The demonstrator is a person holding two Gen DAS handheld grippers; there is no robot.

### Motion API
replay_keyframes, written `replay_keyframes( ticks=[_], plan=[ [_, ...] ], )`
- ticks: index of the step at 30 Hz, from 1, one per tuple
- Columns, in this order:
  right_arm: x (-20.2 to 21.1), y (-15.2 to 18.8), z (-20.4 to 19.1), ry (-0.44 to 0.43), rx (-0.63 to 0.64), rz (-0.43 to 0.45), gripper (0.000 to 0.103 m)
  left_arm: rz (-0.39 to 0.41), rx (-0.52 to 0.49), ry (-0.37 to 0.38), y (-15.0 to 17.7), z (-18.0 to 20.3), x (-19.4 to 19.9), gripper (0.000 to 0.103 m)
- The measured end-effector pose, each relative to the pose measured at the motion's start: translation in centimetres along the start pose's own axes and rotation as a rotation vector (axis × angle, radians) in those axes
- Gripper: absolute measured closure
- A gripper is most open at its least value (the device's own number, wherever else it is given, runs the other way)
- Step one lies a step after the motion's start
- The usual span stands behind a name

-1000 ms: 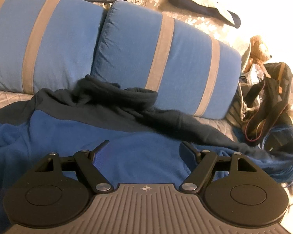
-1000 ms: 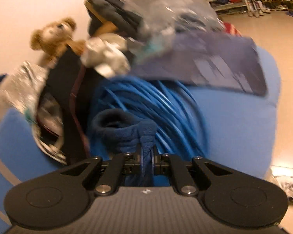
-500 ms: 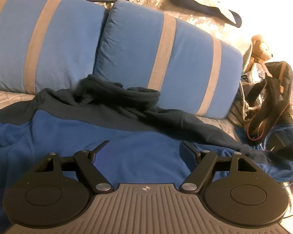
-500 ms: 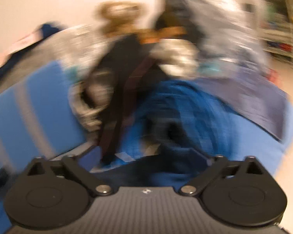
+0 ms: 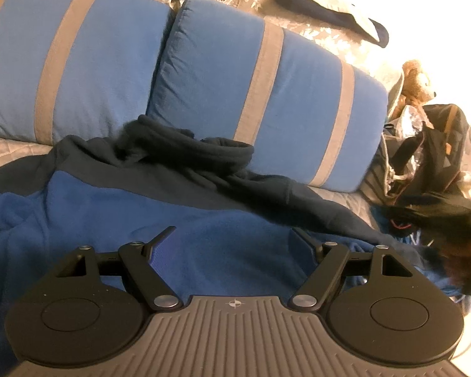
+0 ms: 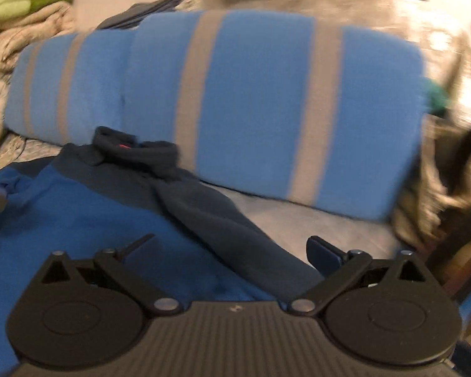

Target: Fold clothes

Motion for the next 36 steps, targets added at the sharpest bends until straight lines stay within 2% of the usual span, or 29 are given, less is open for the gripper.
replay_keyframes(
  ticks=[2,4,11,12,13,14,16,20,27,28,29,30,31,33,34,36],
  plan=[
    [-2.9,-1.8,-1.7,-0.021,0.023,-0.018,0.004,-0.009,0.0,0.008,0.0,-0.2,-0.1,0.027],
    [-5.8,-3.6,-3.4,-0.041,0.045,-0.036,0.01,-0.022,0.002,0.014,0.0,-0.5,-0.3,0.027],
    [-13.7,-6.3,-4.8,-0.051,0.07,-0.108,0.015,-0.059,0.018,0.016,-0.2,-1.7,-0.8,0.027],
    [-14.5,-6.3,-4.4,-0.033,0.084,-0.13,0.038,-0.064,0.028,0.018,-0.3,-2.0,-0.9,0.027],
    [-15.2,-6.3,-4.2,-0.01,0.095,-0.153,0.077,-0.07,0.039,0.02,-0.3,-2.2,-0.9,0.027],
    [-15.6,-6.5,-3.8,0.038,0.109,-0.146,0.092,-0.075,0.047,0.02,-0.4,-2.4,-1.0,0.027],
    [-16.3,-6.9,-3.1,0.134,0.138,-0.132,0.095,-0.086,0.058,0.015,-0.4,-2.7,-1.4,0.027],
    [-17.9,-7.9,-1.6,0.303,0.186,-0.108,0.094,-0.109,0.065,0.023,-0.5,-2.7,-2.2,0.027],
    [-21.9,-6.0,-3.7,0.472,0.385,-0.147,0.091,-0.122,0.043,0.022,-0.4,-2.6,-2.7,0.027],
    [-22.5,-5.7,-4.0,0.496,0.414,-0.152,0.072,-0.124,0.042,0.022,-0.4,-2.6,-2.6,0.027],
    [-23.0,-5.5,-4.3,0.519,0.44,-0.157,0.067,-0.123,0.041,0.022,-0.4,-2.6,-2.5,0.027],
    [-22.5,-5.6,-4.2,0.532,0.435,-0.156,0.054,-0.121,0.041,0.022,-0.4,-2.6,-2.4,0.027],
    [-22.1,-5.8,-4.1,0.545,0.429,-0.155,0.035,-0.118,0.04,0.02,-0.5,-2.6,-2.3,0.027],
    [-20.0,-6.4,-3.9,0.55,0.414,-0.128,0.01,-0.111,0.039,0.021,-0.5,-2.5,-2.0,0.027],
    [-18.7,-6.6,-3.9,0.527,0.409,-0.103,0.004,-0.106,0.037,0.023,-0.5,-2.5,-1.7,0.027],
    [-15.8,-7.0,-3.9,0.5,0.397,-0.059,0.0,-0.097,0.032,0.018,-0.4,-2.2,-1.4,0.027]
  ],
)
Point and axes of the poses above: each gripper's, at about its wrist camera, not at the fingertips, and x roughly against the way its jaws point, z to its right, y to its underside, the point moved 3 cm from there along -x, roughly the way its jaws point, and after that the axes turned 8 degrees about -z, right-handed, at the moved point
